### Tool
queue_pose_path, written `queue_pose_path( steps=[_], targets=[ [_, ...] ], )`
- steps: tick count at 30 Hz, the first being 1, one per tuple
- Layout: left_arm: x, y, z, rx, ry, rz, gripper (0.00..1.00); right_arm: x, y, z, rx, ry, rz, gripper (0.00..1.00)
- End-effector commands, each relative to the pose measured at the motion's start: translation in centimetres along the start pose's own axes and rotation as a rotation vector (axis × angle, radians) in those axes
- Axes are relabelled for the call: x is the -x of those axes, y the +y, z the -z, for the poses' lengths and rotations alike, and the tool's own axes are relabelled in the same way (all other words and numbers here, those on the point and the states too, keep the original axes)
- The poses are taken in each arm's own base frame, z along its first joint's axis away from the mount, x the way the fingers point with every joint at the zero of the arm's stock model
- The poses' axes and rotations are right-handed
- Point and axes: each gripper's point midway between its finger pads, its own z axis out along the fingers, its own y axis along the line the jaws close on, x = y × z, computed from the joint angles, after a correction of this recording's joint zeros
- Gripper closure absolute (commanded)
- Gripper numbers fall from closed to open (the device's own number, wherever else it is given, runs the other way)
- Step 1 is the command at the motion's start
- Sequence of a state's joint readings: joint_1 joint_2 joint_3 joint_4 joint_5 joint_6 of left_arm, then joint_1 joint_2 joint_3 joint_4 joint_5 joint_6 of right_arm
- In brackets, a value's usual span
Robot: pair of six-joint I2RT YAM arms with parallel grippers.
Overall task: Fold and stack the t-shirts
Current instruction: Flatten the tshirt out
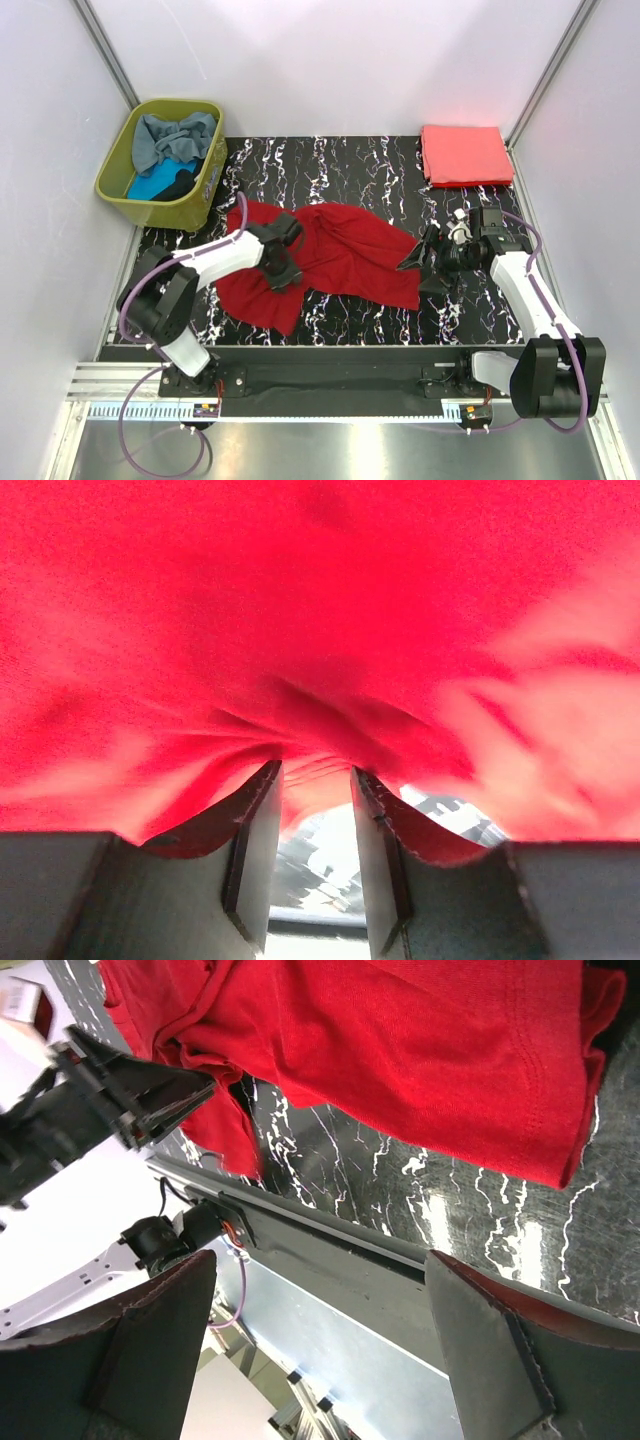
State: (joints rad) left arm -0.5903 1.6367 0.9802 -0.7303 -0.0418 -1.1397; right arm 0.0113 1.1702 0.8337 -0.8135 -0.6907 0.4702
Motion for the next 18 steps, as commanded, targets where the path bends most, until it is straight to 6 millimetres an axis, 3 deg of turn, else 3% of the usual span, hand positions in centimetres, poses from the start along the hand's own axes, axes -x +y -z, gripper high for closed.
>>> queue_pose_path(
  steps=[1, 3, 4, 6, 7, 10, 12, 14, 18],
  targets=[
    [-0.6, -3.7, 3.1, -0.133, -0.008, 0.001, 0.62, 0.1, 0.1, 0.5, -0.022, -0.015, 0.043, 0.08],
    [-1.4, -3.6, 4.1, -0.150, -0.005, -0.010, 0.60, 0.3, 0.1, 0.5, -0.023, -0.015, 0.043, 0.07],
    [-1.7, -3.0, 5.7, -0.166, -0.012, -0.008, 0.58, 0.3, 0.0, 0.3, -0.026, -0.009, 0.039, 0.07],
    [-1.9, -1.0, 6.3, -0.145, -0.039, 0.027, 0.55, 0.5, -0.1, 0.3, -0.033, -0.010, 0.035, 0.06],
    [-1.7, 0.2, 7.7, -0.160, -0.073, 0.043, 0.53, 0.6, -0.2, 0.1, -0.037, -0.006, 0.029, 0.06],
    [-2.7, 2.7, 8.5, -0.169, -0.060, 0.098, 0.51, 0.9, -0.2, -0.1, -0.035, -0.009, 0.017, 0.06],
    [-4.3, 4.1, 7.3, -0.145, 0.006, 0.154, 0.50, 1.2, -0.3, -0.4, -0.034, -0.010, 0.016, 0.07],
    [-5.9, 4.1, 6.7, -0.146, 0.085, 0.117, 0.53, 1.3, -0.5, -0.8, -0.035, -0.001, 0.006, 0.08],
    [-6.4, 3.5, 6.8, -0.127, 0.058, -0.005, 0.56, 1.4, -0.7, -1.2, -0.036, 0.004, -0.005, 0.08]
  ],
)
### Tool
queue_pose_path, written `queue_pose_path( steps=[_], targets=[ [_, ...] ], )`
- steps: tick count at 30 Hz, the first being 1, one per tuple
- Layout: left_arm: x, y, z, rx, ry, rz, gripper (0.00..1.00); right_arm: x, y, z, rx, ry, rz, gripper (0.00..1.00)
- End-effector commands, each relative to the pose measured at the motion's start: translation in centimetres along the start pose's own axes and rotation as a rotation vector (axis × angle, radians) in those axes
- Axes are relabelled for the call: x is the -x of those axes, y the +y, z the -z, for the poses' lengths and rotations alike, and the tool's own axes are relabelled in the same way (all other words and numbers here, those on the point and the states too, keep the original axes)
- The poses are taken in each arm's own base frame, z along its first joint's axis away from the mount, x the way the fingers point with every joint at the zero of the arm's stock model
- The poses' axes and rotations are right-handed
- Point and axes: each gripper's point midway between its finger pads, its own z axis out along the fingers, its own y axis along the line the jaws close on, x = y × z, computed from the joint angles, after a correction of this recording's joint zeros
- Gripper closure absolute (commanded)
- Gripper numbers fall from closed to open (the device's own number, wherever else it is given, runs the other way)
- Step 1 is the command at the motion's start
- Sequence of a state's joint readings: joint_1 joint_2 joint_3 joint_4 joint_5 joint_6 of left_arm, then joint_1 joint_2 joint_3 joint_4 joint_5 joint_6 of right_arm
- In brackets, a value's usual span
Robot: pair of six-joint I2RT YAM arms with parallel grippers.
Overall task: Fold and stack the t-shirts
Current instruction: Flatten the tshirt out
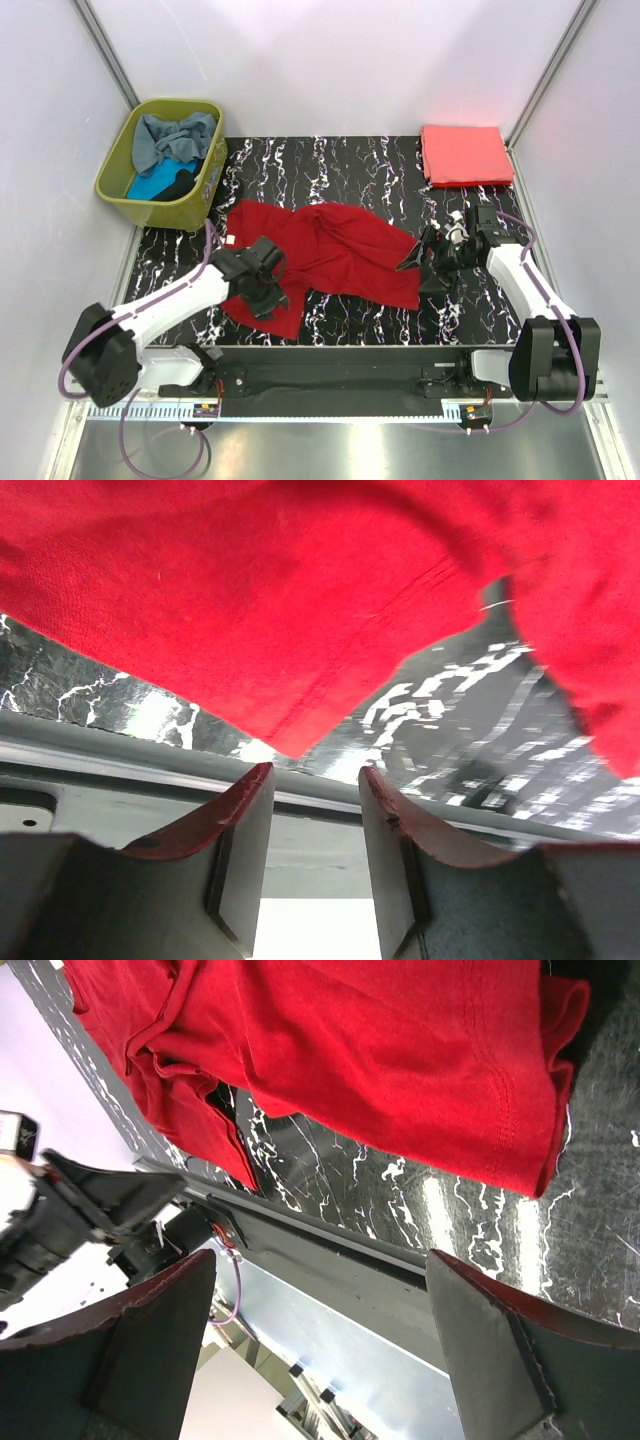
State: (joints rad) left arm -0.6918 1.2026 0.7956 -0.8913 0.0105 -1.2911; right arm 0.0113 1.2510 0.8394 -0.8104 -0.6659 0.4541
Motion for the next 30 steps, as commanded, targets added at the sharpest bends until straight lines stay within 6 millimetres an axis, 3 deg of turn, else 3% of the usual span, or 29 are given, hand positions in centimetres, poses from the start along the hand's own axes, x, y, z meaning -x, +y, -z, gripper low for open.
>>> queue_pose_path(
  steps=[1, 7, 13, 17, 30],
  targets=[
    [-1.1, -0.7, -0.1, 0.004, 0.024, -0.067, 0.55, 1.0, 0.7, 0.0, 0.014, -0.033, 0.020, 0.08],
    [-2.3, -0.3, -1.4, 0.042, 0.053, -0.048, 0.46, 0.8, 0.3, -0.1, 0.002, -0.042, 0.011, 0.08],
    [-4.1, -0.8, -3.1, 0.048, 0.090, 0.012, 0.53, 0.4, -0.2, -0.4, -0.001, -0.033, -0.005, 0.08],
    [-4.8, 0.2, -3.8, 0.076, 0.091, 0.051, 0.57, 0.3, -0.1, -0.3, 0.002, -0.040, -0.004, 0.08],
    [-5.2, 0.9, -5.2, 0.084, 0.091, 0.061, 0.52, -0.2, -0.4, -0.3, 0.004, -0.038, -0.010, 0.08]
  ],
)
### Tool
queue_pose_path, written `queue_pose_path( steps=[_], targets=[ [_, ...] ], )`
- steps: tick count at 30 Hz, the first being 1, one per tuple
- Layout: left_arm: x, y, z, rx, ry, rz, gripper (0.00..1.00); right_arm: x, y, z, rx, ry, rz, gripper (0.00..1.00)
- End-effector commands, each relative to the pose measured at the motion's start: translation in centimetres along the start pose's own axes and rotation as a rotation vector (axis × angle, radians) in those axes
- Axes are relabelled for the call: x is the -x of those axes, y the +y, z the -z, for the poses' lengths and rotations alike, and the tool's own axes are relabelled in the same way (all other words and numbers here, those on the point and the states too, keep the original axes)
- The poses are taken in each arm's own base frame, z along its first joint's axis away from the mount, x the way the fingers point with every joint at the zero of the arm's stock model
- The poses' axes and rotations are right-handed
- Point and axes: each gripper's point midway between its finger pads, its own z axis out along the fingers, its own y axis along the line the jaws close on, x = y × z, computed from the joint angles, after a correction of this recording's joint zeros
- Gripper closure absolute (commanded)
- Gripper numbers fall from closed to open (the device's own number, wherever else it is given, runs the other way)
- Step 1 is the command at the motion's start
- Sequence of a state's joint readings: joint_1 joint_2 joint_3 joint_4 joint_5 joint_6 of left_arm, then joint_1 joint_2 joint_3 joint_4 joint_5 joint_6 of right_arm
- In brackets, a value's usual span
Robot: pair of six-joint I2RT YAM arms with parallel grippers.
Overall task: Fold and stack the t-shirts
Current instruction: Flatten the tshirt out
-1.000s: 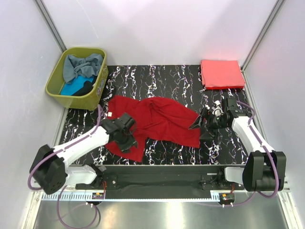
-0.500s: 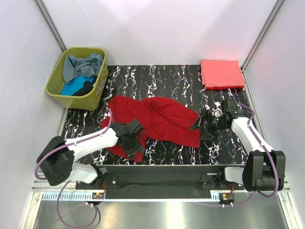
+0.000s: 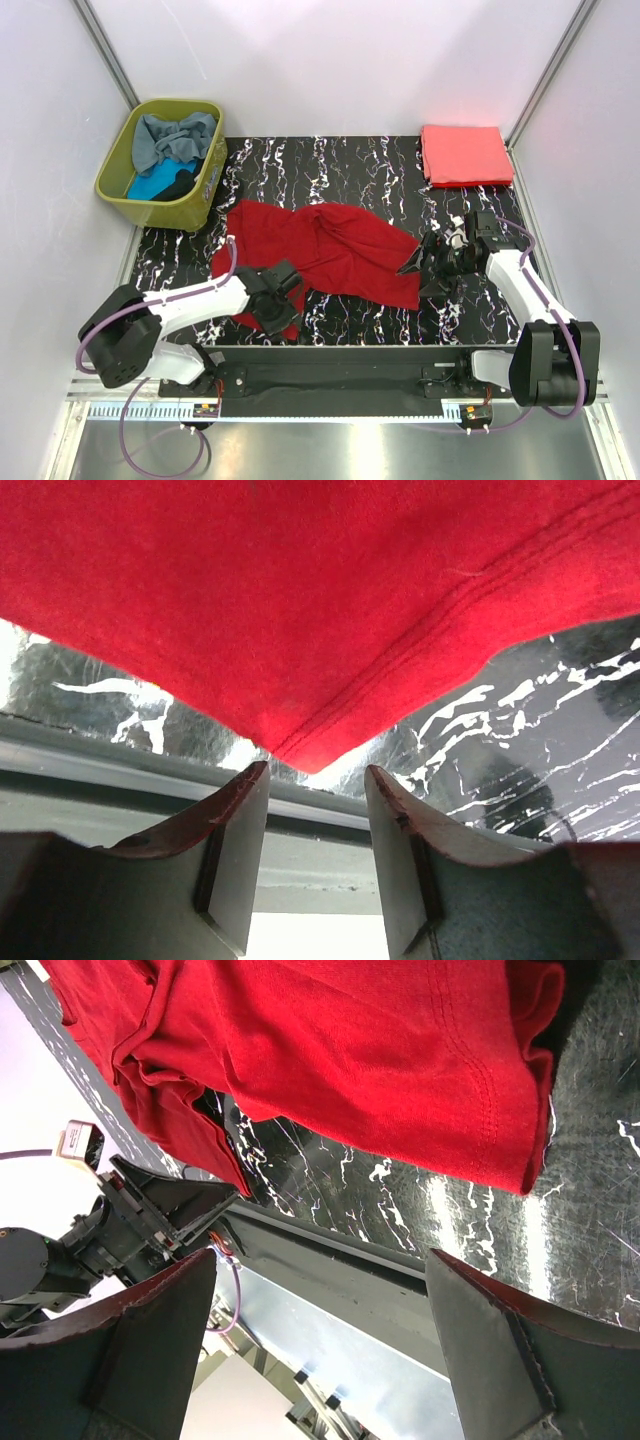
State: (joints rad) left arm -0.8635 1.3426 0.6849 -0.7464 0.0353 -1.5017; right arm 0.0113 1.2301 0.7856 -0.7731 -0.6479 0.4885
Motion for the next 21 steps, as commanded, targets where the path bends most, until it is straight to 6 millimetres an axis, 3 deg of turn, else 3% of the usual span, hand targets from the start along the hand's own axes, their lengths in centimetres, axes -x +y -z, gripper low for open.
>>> queue_pose_path(
  steps=[1, 5, 10, 14, 17, 18, 21],
  targets=[
    [-0.3, -0.4, -0.6, -0.015, 0.011, 0.013, 0.52, 0.1, 0.5, 0.3, 0.019, -0.025, 0.021, 0.08],
    [-0.3, -0.2, -1.2, 0.005, 0.013, 0.009, 0.55, 0.1, 0.6, 0.3, 0.019, -0.027, 0.020, 0.08],
    [-0.5, 1.6, -2.3, 0.057, 0.024, 0.038, 0.58, 0.0, 0.5, 0.4, 0.015, -0.033, 0.000, 0.07],
    [0.1, 1.7, -2.6, 0.055, -0.002, 0.014, 0.84, -0.7, -0.7, -0.3, -0.036, -0.028, -0.053, 0.11],
    [1.3, 1.5, -1.6, 0.041, -0.061, -0.046, 0.93, -1.8, -1.5, -1.3, -0.084, -0.012, -0.105, 0.12],
    [2.0, 2.0, -1.1, 0.053, -0.094, -0.059, 1.00, -2.5, -1.9, -1.7, -0.098, -0.003, -0.149, 0.14],
    [2.9, 2.0, 0.7, 0.030, -0.137, -0.096, 1.00, -3.5, -2.8, -2.4, -0.137, -0.023, -0.212, 0.19]
  ],
)
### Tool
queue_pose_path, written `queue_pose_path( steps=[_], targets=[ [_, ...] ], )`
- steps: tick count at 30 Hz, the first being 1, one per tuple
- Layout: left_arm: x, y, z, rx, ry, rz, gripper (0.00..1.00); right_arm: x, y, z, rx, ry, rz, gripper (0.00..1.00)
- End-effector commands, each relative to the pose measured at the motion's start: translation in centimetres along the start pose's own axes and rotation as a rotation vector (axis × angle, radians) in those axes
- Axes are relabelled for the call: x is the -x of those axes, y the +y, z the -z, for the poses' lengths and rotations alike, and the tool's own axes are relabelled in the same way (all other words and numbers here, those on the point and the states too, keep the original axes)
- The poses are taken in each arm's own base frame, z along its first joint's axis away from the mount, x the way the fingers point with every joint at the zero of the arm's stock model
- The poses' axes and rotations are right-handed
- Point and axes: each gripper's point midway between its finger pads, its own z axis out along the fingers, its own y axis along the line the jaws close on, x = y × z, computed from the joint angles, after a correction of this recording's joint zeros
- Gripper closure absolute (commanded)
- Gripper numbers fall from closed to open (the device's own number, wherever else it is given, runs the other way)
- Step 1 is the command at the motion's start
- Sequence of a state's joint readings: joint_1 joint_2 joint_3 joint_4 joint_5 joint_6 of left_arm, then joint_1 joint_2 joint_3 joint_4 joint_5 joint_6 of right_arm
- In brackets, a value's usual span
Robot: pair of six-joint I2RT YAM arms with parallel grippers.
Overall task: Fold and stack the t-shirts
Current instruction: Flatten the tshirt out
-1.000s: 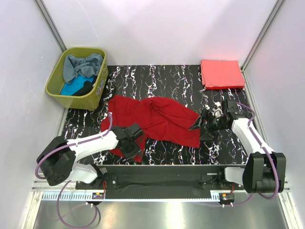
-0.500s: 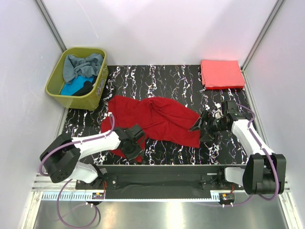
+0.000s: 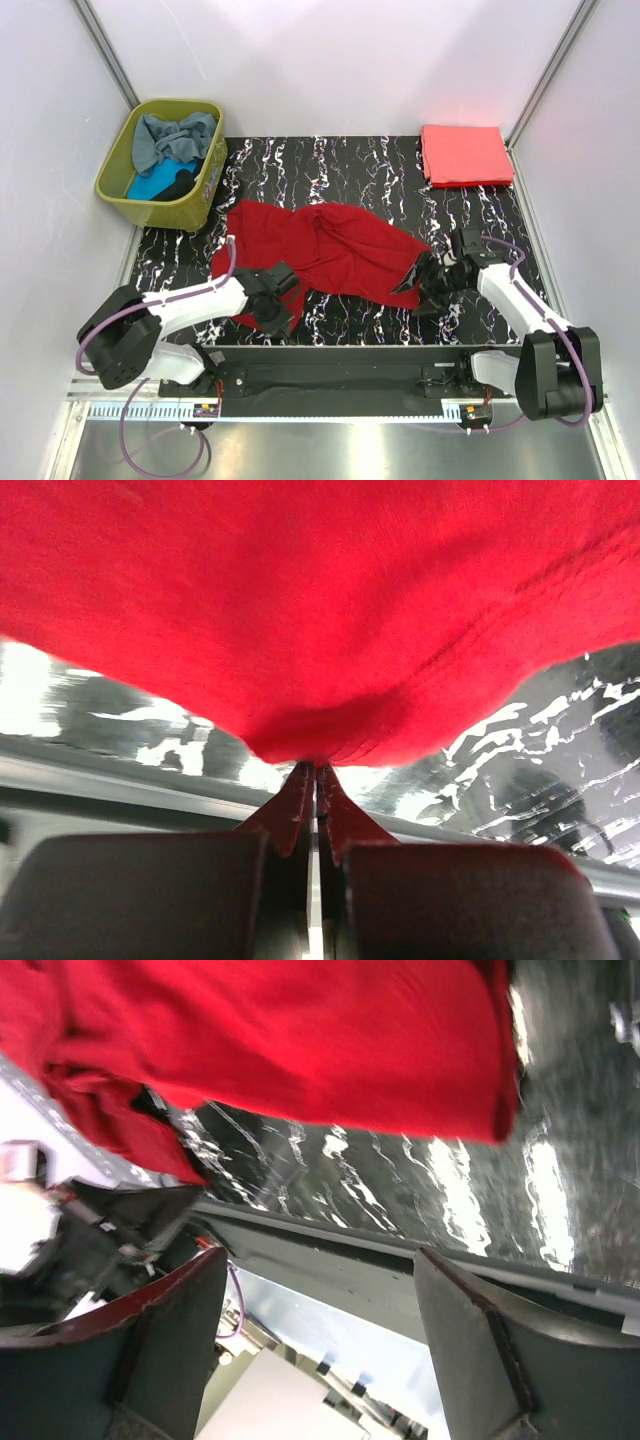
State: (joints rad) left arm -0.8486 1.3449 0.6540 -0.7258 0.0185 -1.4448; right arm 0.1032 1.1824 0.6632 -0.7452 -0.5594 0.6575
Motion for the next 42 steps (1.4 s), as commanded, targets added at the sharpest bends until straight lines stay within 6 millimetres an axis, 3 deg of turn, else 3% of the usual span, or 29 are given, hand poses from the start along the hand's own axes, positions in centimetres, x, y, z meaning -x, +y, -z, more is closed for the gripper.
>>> queue_pose_path(
  steps=[1, 5, 7, 10, 13, 15, 16, 17, 18, 21, 22, 23, 24, 27, 29, 30, 32, 33, 35, 36, 42],
  targets=[
    [2.5, 1.1, 1.8, 0.004, -0.128, -0.062, 1.00, 0.0, -0.3, -0.6, -0.015, -0.073, -0.096, 0.19],
    [3.1, 0.6, 3.6, -0.054, -0.171, -0.088, 1.00, -0.2, -0.5, -0.8, -0.007, -0.080, -0.097, 0.19],
    [4.0, 1.7, 4.5, -0.016, -0.216, -0.100, 1.00, -0.2, -0.7, -1.0, -0.018, -0.064, -0.078, 0.19],
    [4.4, 2.9, 4.2, 0.021, -0.218, -0.157, 1.00, -0.2, -0.4, -1.2, -0.016, -0.041, -0.055, 0.19],
    [3.4, 2.9, 4.0, 0.018, -0.159, -0.242, 1.00, 0.1, 0.0, -1.1, -0.011, -0.034, -0.029, 0.18],
    [2.8, 2.7, 4.7, -0.022, -0.140, -0.273, 0.91, 0.4, 0.6, -1.0, -0.009, -0.029, 0.001, 0.18],
    [2.8, 2.7, 5.1, -0.042, -0.148, -0.302, 0.81, 0.5, 0.7, -1.0, -0.013, -0.028, 0.018, 0.19],
    [3.0, 2.5, 5.7, -0.068, -0.168, -0.310, 0.62, 0.7, 0.9, -1.1, -0.024, -0.035, 0.048, 0.18],
    [3.5, 2.2, 7.2, -0.128, -0.219, -0.313, 0.54, 1.4, 1.5, -1.0, -0.030, -0.042, 0.083, 0.18],
    [5.1, 1.6, 10.1, -0.238, -0.347, -0.297, 0.34, 3.1, 3.4, -1.1, -0.041, -0.058, 0.166, 0.19],
    [5.6, 1.6, 10.5, -0.251, -0.374, -0.274, 0.33, 3.4, 4.0, -1.2, -0.045, -0.056, 0.181, 0.19],
    [6.1, 1.3, 10.9, -0.260, -0.395, -0.257, 0.32, 4.1, 4.2, -1.6, -0.065, -0.051, 0.186, 0.20],
    [6.6, 1.1, 10.9, -0.258, -0.409, -0.245, 0.35, 4.9, 5.8, -1.3, -0.053, -0.073, 0.233, 0.20],
    [9.1, 0.1, 9.6, -0.229, -0.401, -0.209, 0.46, 7.0, 7.1, -2.0, -0.079, -0.088, 0.280, 0.28],
    [11.7, 0.3, 8.2, -0.168, -0.401, -0.175, 0.52, 8.1, 7.4, -2.6, -0.093, -0.086, 0.291, 0.37],
    [13.7, -0.2, 8.3, -0.175, -0.434, -0.139, 0.53, 8.8, 7.6, -3.3, -0.107, -0.075, 0.298, 0.48],
    [15.9, -0.1, 6.9, -0.101, -0.444, -0.190, 0.55, 10.0, 7.3, -3.9, -0.142, -0.095, 0.304, 0.58],
    [18.1, -0.6, 7.6, -0.088, -0.492, -0.174, 0.56, 10.8, 7.2, -4.4, -0.162, -0.100, 0.312, 0.60],
    [19.9, -0.9, 6.3, -0.018, -0.488, -0.230, 0.56, 11.8, 6.8, -5.0, -0.196, -0.111, 0.318, 0.62],
    [21.3, -1.2, 6.6, -0.001, -0.505, -0.218, 0.56, 12.2, 6.6, -5.7, -0.209, -0.097, 0.327, 0.64],
    [25.1, -2.3, 3.4, 0.131, -0.463, -0.278, 0.56, 14.1, 4.9, -7.6, -0.301, -0.105, 0.294, 0.68]
  ],
)
